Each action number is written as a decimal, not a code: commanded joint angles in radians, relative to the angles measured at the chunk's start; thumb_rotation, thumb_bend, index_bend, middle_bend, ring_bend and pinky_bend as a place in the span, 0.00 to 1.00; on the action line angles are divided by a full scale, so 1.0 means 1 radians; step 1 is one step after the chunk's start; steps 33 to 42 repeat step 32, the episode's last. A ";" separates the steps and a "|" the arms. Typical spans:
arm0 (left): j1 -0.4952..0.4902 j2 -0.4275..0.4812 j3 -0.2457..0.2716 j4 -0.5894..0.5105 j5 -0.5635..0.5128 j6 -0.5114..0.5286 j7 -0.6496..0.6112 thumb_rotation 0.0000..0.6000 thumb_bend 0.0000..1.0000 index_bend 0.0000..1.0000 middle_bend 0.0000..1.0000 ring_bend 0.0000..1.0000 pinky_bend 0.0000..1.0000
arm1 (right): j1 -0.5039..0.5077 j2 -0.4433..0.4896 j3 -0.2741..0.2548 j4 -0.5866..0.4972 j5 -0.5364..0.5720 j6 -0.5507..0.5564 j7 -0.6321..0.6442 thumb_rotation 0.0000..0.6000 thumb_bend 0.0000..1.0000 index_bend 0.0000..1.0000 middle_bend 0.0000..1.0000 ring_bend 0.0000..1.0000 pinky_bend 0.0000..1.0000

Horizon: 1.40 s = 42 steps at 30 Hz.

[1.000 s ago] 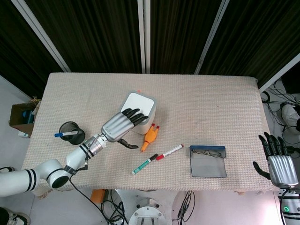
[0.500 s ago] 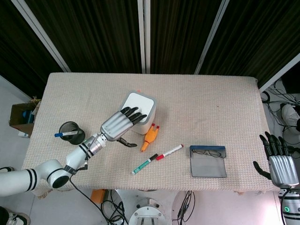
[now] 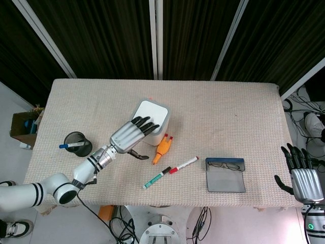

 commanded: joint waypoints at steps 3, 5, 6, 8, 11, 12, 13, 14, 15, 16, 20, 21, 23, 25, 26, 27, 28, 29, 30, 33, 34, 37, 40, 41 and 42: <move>0.010 0.009 -0.011 -0.005 0.022 0.050 -0.009 0.41 0.09 0.07 0.23 0.06 0.19 | 0.000 0.002 0.002 -0.002 -0.001 0.004 0.000 1.00 0.21 0.00 0.00 0.00 0.00; 0.027 0.020 -0.019 -0.012 0.034 0.099 -0.005 0.41 0.09 0.07 0.18 0.06 0.19 | -0.001 0.004 0.002 -0.004 0.000 0.005 0.001 1.00 0.21 0.00 0.00 0.00 0.00; 0.038 0.025 -0.021 -0.015 0.041 0.123 0.003 0.40 0.09 0.07 0.16 0.06 0.19 | -0.001 0.004 0.003 -0.004 0.000 0.006 0.002 1.00 0.21 0.00 0.00 0.00 0.00; 0.067 0.048 -0.013 -0.028 0.051 0.172 0.028 0.41 0.09 0.07 0.14 0.06 0.19 | -0.002 0.005 0.002 -0.005 0.000 0.006 0.003 1.00 0.21 0.00 0.00 0.00 0.00; 0.126 0.102 0.015 -0.065 0.060 0.237 0.051 0.40 0.08 0.07 0.13 0.06 0.20 | -0.003 0.005 0.001 -0.004 0.001 0.006 0.005 1.00 0.21 0.00 0.00 0.00 0.00; 0.149 0.121 0.027 -0.077 0.063 0.259 0.052 0.40 0.08 0.07 0.13 0.06 0.20 | -0.003 0.005 0.002 -0.004 0.001 0.006 0.006 1.00 0.21 0.00 0.00 0.00 0.00; 0.176 0.141 0.041 -0.089 0.067 0.286 0.050 0.40 0.08 0.07 0.13 0.06 0.20 | -0.003 0.005 0.002 -0.003 0.001 0.007 0.007 1.00 0.21 0.00 0.00 0.00 0.00; 0.216 0.168 0.062 -0.104 0.073 0.325 0.043 0.40 0.08 0.07 0.13 0.06 0.20 | -0.003 0.004 0.002 -0.002 0.001 0.007 0.008 1.00 0.21 0.00 0.00 0.00 0.00; 0.248 0.186 0.079 -0.111 0.078 0.356 0.035 0.40 0.08 0.07 0.13 0.06 0.20 | -0.003 0.004 0.002 -0.001 0.002 0.006 0.009 1.00 0.21 0.00 0.00 0.00 0.00; 0.282 0.201 0.098 -0.114 0.082 0.389 0.029 0.40 0.08 0.07 0.13 0.06 0.20 | -0.002 0.004 0.003 0.000 0.003 0.005 0.009 1.00 0.21 0.00 0.00 0.00 0.00; 0.445 0.210 0.190 -0.052 0.117 0.542 -0.018 0.35 0.08 0.07 0.13 0.06 0.20 | 0.003 -0.002 0.005 0.004 0.011 -0.010 0.007 1.00 0.21 0.00 0.00 0.00 0.00; 0.476 0.199 0.206 -0.024 0.124 0.570 -0.040 0.35 0.08 0.07 0.13 0.06 0.20 | 0.005 -0.004 0.005 0.005 0.012 -0.014 0.005 1.00 0.21 0.00 0.00 0.00 0.00; 0.543 0.168 0.232 0.045 0.132 0.626 -0.095 0.34 0.07 0.07 0.13 0.06 0.20 | 0.010 -0.008 0.003 0.005 0.011 -0.022 -0.004 1.00 0.21 0.00 0.00 0.00 0.00; 0.598 0.141 0.248 0.103 0.133 0.668 -0.153 0.33 0.07 0.07 0.13 0.06 0.20 | 0.012 -0.011 0.001 0.001 0.008 -0.026 -0.012 1.00 0.21 0.00 0.00 0.00 0.00; 0.618 0.132 0.253 0.123 0.135 0.684 -0.177 0.32 0.06 0.07 0.13 0.06 0.20 | 0.013 -0.011 0.000 0.000 0.006 -0.027 -0.016 1.00 0.21 0.00 0.00 0.00 0.00; 0.635 0.125 0.256 0.141 0.136 0.697 -0.197 0.32 0.06 0.07 0.13 0.06 0.20 | 0.013 -0.011 -0.001 -0.002 0.005 -0.027 -0.019 1.00 0.21 0.00 0.00 0.00 0.00; 0.651 0.118 0.258 0.157 0.138 0.708 -0.214 0.31 0.06 0.07 0.13 0.06 0.20 | 0.013 -0.011 -0.002 -0.004 0.004 -0.028 -0.022 1.00 0.21 0.00 0.00 0.00 0.00; 0.666 0.112 0.260 0.175 0.139 0.716 -0.230 0.31 0.06 0.07 0.13 0.06 0.20 | 0.013 -0.011 -0.003 -0.006 0.004 -0.028 -0.025 1.00 0.21 0.00 0.00 0.00 0.00; 0.675 0.109 0.261 0.185 0.139 0.716 -0.242 0.31 0.06 0.07 0.13 0.06 0.20 | 0.013 -0.011 -0.003 -0.007 0.004 -0.029 -0.026 1.00 0.21 0.00 0.00 0.00 0.00; 0.686 0.106 0.259 0.200 0.138 0.709 -0.271 0.30 0.06 0.07 0.13 0.06 0.20 | 0.013 -0.010 -0.005 -0.009 0.003 -0.029 -0.028 1.00 0.21 0.00 0.00 0.00 0.00; 0.686 0.106 0.259 0.200 0.138 0.709 -0.271 0.30 0.06 0.07 0.13 0.06 0.20 | 0.013 -0.010 -0.005 -0.009 0.003 -0.029 -0.028 1.00 0.21 0.00 0.00 0.00 0.00; 0.686 0.106 0.259 0.200 0.138 0.709 -0.271 0.30 0.06 0.07 0.13 0.06 0.20 | 0.013 -0.010 -0.005 -0.009 0.003 -0.029 -0.028 1.00 0.21 0.00 0.00 0.00 0.00; 0.686 0.106 0.259 0.200 0.138 0.709 -0.271 0.30 0.06 0.07 0.13 0.06 0.20 | 0.013 -0.010 -0.005 -0.009 0.003 -0.029 -0.028 1.00 0.21 0.00 0.00 0.00 0.00; 0.686 0.106 0.259 0.200 0.138 0.709 -0.271 0.30 0.06 0.07 0.13 0.06 0.20 | 0.013 -0.010 -0.005 -0.009 0.003 -0.029 -0.028 1.00 0.21 0.00 0.00 0.00 0.00; 0.686 0.106 0.259 0.200 0.138 0.709 -0.271 0.30 0.06 0.07 0.13 0.06 0.20 | 0.013 -0.010 -0.005 -0.009 0.003 -0.029 -0.028 1.00 0.21 0.00 0.00 0.00 0.00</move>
